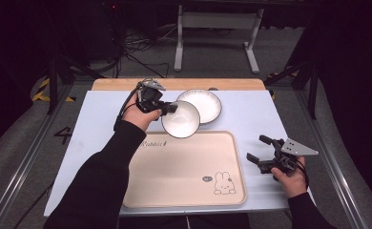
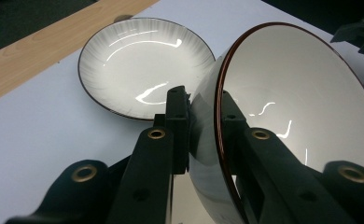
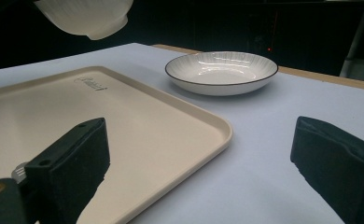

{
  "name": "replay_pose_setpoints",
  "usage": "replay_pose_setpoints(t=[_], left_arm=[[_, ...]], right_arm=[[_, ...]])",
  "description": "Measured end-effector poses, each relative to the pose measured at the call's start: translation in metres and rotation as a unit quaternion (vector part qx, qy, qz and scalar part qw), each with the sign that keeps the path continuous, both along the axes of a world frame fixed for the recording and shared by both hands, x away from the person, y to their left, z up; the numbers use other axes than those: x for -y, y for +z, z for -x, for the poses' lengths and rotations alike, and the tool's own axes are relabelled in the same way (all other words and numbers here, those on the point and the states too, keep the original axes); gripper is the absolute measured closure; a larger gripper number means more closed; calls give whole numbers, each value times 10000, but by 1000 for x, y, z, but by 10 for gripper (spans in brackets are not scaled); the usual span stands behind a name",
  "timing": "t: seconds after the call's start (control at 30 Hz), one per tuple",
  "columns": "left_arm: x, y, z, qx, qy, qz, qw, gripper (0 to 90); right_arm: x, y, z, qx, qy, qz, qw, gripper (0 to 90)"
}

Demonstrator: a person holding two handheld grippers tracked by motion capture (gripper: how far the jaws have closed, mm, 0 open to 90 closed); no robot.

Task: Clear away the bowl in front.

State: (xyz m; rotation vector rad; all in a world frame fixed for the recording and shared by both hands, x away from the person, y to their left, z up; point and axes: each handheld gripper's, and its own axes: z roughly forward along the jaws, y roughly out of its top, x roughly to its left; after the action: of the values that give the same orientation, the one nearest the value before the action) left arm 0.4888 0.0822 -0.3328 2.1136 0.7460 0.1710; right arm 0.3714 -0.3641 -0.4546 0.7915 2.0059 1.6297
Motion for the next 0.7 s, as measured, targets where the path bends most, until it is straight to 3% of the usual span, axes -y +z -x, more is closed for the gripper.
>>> replay_pose_setpoints(t=[0.3, 0.7], left_arm=[[-2, 4, 8, 41, -320, -169, 9993, 798], [5, -4, 21, -114, -517, -269, 9982, 799]], right_arm=[[0, 0, 0, 2, 3, 4, 10000, 51], [0, 0, 0, 1, 2, 18, 10000, 51]])
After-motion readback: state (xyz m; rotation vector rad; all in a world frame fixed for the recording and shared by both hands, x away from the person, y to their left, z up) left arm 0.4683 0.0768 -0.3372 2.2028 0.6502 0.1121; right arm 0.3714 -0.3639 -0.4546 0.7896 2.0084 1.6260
